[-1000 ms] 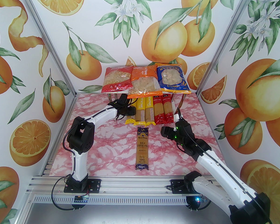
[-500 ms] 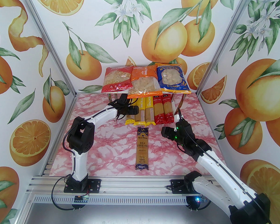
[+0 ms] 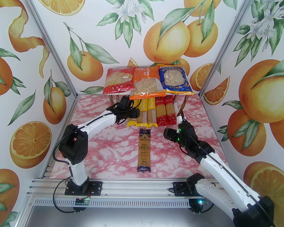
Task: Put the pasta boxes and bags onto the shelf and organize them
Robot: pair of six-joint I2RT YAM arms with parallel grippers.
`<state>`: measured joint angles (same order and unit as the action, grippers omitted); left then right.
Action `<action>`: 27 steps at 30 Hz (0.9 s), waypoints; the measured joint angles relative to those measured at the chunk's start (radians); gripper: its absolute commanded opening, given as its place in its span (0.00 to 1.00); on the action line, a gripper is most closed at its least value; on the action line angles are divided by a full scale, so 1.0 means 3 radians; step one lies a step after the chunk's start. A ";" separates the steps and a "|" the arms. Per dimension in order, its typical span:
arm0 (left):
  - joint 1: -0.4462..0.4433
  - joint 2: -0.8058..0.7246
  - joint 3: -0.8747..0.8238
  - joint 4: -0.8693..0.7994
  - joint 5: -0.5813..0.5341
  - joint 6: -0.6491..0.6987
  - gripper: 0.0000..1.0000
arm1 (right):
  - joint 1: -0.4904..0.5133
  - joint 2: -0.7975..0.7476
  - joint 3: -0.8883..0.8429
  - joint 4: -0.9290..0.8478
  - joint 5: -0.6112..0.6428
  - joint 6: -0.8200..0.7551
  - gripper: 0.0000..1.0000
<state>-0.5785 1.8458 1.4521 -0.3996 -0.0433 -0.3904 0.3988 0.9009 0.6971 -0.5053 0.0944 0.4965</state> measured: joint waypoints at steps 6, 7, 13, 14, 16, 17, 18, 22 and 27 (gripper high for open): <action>-0.0011 -0.0003 -0.0062 0.0086 0.0089 -0.0009 0.38 | 0.0000 0.0000 0.0000 0.0000 -0.0003 0.0004 0.77; -0.0013 0.0000 -0.0071 0.0098 0.0112 -0.0011 0.38 | 0.0000 0.0000 0.0000 0.0000 -0.0004 0.0005 0.76; -0.0024 0.0037 -0.0079 0.0126 0.0183 -0.0011 0.37 | 0.0000 0.0000 0.0000 -0.0003 -0.0053 0.0011 0.75; -0.0024 0.0047 -0.0080 0.0134 0.0187 -0.0011 0.37 | 0.0000 0.0000 0.0000 -0.0003 -0.0062 0.0011 0.75; -0.0024 0.0065 -0.0099 0.0173 0.0200 -0.0014 0.37 | 0.0000 0.0000 0.0000 -0.0019 -0.0109 0.0011 0.75; -0.0024 0.0076 -0.0116 0.0189 0.0207 -0.0014 0.37 | 0.0000 0.0000 0.0000 -0.0039 -0.0135 0.0010 0.75; -0.0024 0.0093 -0.0135 0.0201 0.0217 -0.0015 0.37 | 0.0000 0.0000 0.0000 -0.0064 -0.0164 0.0010 0.75; -0.0024 0.0184 -0.0181 0.0249 0.0259 -0.0053 0.36 | 0.0000 -0.0020 -0.0024 -0.0136 -0.0239 0.0011 0.75; -0.0024 0.0203 -0.0186 0.0291 0.0301 -0.0090 0.44 | 0.0000 -0.0037 -0.0055 -0.0167 -0.0315 0.0011 0.75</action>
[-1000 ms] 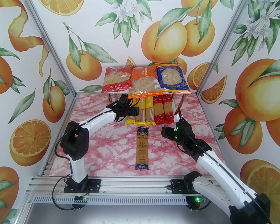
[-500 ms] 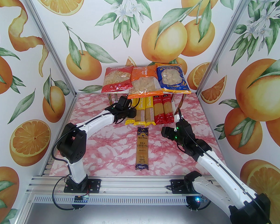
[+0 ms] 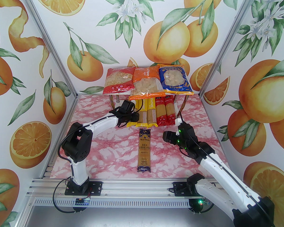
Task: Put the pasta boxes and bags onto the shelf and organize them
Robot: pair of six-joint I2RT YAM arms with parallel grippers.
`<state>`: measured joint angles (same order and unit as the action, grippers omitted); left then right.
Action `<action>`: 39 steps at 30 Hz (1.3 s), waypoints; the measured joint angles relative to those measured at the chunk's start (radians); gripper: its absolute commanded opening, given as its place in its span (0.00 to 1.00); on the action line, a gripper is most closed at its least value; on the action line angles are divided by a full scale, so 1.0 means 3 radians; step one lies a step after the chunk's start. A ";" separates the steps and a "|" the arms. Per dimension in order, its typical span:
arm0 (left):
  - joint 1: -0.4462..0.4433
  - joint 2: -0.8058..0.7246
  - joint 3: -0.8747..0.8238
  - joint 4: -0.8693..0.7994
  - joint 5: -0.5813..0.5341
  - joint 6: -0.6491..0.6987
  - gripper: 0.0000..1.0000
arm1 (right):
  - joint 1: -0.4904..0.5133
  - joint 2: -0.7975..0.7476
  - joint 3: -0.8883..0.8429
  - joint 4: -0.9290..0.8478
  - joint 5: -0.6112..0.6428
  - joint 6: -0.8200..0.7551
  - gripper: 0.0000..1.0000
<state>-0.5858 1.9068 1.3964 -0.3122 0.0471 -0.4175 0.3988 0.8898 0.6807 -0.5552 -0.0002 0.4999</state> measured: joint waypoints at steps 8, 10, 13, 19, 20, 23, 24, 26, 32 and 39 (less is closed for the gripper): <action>-0.0045 -0.0014 0.0000 0.0117 0.0033 0.0086 0.78 | 0.0010 0.0033 -0.0001 -0.0008 -0.0141 -0.0003 0.78; -0.0065 -0.0029 -0.0015 0.0144 0.0015 0.0131 0.78 | 0.0042 0.0083 -0.0001 -0.0025 -0.0151 -0.0003 0.78; -0.0104 -0.0107 -0.0085 0.0160 -0.0036 0.0226 0.78 | 0.0145 0.0107 -0.0001 -0.0108 -0.0139 -0.0001 0.79; -0.0324 -0.0554 -0.0412 0.0184 -0.0186 0.0359 0.78 | 0.0518 0.0081 0.0000 -0.0304 0.0022 0.0045 0.78; -0.0385 -0.0669 -0.0506 0.0195 -0.0223 0.0365 0.78 | 0.0617 0.0083 0.0000 -0.0336 0.0060 0.0080 0.79; -0.0622 -0.1081 -0.0868 0.0207 -0.0393 0.0351 0.78 | 0.0936 0.0104 0.0000 -0.0412 0.0170 0.0210 0.78; -0.0715 -0.1261 -0.1039 0.0212 -0.0460 0.0320 0.78 | 0.1053 0.0135 0.0000 -0.0420 0.0205 0.0276 0.78; -0.0860 -0.1575 -0.1329 0.0203 -0.0559 0.0229 0.78 | 0.1274 0.0228 0.0000 -0.0417 0.0272 0.0398 0.79; -0.0945 -0.2539 -0.2052 -0.0028 -0.0949 -0.0164 0.89 | 0.1884 0.0699 0.0014 -0.0352 0.0484 0.0796 0.81; -0.0725 -0.3337 -0.2296 -0.0326 -0.1156 -0.0312 0.98 | 0.2213 0.1399 0.0252 -0.0165 0.0669 0.1230 0.89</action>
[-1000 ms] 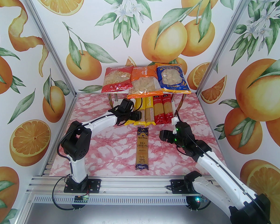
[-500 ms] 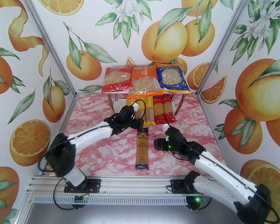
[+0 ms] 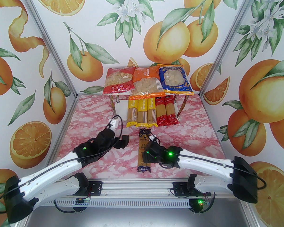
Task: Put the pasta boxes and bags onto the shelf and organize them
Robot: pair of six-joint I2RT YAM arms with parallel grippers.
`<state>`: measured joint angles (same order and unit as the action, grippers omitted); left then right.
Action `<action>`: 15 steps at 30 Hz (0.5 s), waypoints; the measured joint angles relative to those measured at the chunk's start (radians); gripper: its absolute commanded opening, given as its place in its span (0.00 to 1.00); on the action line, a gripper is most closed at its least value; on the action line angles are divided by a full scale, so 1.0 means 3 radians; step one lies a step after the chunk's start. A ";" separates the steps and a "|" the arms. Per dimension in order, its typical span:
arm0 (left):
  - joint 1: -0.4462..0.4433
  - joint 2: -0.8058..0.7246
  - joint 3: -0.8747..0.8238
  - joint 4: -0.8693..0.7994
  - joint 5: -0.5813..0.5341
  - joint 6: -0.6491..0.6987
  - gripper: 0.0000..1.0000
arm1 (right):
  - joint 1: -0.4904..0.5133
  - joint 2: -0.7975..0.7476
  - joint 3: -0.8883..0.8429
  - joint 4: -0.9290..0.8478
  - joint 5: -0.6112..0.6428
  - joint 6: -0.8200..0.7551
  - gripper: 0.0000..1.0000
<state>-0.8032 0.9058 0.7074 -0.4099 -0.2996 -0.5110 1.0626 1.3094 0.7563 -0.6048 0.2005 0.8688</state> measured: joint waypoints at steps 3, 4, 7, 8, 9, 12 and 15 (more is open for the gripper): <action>0.0173 -0.0262 -0.0127 -0.0043 0.0018 -0.0041 0.99 | 0.0085 0.0320 0.0184 0.0025 0.0062 0.0104 0.95; 0.0211 -0.0322 -0.0164 -0.0055 0.0029 -0.0047 0.99 | 0.0106 0.0423 0.0258 0.0020 0.0086 0.0136 0.96; 0.0317 -0.0507 -0.0275 -0.0131 0.0072 -0.0050 1.00 | 0.0132 0.0655 0.0418 0.0023 0.0139 0.0220 1.00; 0.0346 -0.0563 -0.0303 -0.0149 0.0086 -0.0048 1.00 | 0.0132 0.0715 0.0450 0.0023 0.0155 0.0240 1.00; 0.0367 -0.0617 -0.0327 -0.0154 0.0100 -0.0048 1.00 | 0.0132 0.0759 0.0469 0.0018 0.0164 0.0259 1.00; 0.0411 -0.0754 -0.0380 -0.0183 0.0116 -0.0048 1.00 | 0.0128 0.0898 0.0537 -0.0023 0.0186 0.0298 1.00; 0.0451 -0.0855 -0.0441 -0.0206 0.0128 -0.0047 1.00 | 0.0120 0.1013 0.0575 -0.0038 0.0181 0.0324 1.00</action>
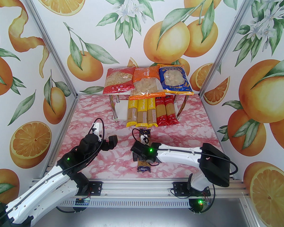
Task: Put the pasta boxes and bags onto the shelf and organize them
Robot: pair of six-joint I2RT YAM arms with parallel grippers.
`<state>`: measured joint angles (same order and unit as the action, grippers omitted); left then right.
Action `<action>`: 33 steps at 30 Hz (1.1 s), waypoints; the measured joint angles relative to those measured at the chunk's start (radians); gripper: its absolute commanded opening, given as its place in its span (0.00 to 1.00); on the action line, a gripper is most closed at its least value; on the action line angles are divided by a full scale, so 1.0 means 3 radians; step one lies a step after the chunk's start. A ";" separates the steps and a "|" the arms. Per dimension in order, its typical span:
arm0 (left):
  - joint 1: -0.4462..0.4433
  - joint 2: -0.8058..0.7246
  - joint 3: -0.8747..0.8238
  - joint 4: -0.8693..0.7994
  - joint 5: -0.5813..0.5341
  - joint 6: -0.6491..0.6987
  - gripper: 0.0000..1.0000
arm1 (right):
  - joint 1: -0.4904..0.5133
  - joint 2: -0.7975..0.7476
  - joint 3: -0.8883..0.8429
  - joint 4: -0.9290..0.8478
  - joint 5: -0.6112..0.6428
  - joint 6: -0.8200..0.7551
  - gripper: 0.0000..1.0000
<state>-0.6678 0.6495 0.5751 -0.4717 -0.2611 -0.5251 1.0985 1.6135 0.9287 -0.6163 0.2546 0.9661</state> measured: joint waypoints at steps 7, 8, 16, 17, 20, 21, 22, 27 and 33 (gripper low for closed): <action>0.0070 -0.0033 -0.0045 -0.0022 0.0009 0.0001 1.00 | -0.0164 0.0099 -0.0053 0.0081 -0.0172 0.0047 1.00; 0.0081 -0.0033 -0.0045 -0.0022 0.0010 0.0001 1.00 | -0.0201 0.0099 -0.0088 0.0114 -0.0210 0.0047 0.99; 0.0153 -0.0031 -0.0114 -0.0013 0.0050 -0.0001 1.00 | -0.0252 0.0170 -0.0080 0.0103 -0.0320 -0.0008 0.96; 0.0154 -0.0031 -0.0121 -0.0011 0.0055 0.0000 1.00 | -0.0245 0.0196 -0.0053 0.0069 -0.0314 -0.0027 0.94; 0.0160 -0.0031 -0.0139 -0.0008 0.0065 -0.0003 1.00 | -0.0220 0.0235 -0.0025 -0.0003 -0.0270 -0.0089 0.84; 0.0167 -0.0031 -0.0145 -0.0008 0.0070 -0.0004 1.00 | -0.0215 0.0237 -0.0025 -0.0017 -0.0259 -0.0113 0.79; 0.0170 -0.0031 -0.0149 -0.0010 0.0076 -0.0006 1.00 | -0.0212 0.0239 -0.0025 -0.0027 -0.0257 -0.0134 0.75; 0.0175 -0.0028 -0.0151 0.0004 0.0088 -0.0033 1.00 | -0.0209 0.0212 -0.0048 0.0000 -0.0264 -0.0150 0.45; 0.0181 0.0023 -0.0151 0.0038 0.0095 -0.0061 1.00 | -0.0186 -0.0028 -0.0179 0.0192 -0.0364 -0.0145 0.16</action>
<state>-0.6136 0.6563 0.5297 -0.4603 -0.2325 -0.5434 1.0428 1.6051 0.8749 -0.5587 0.1455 0.9226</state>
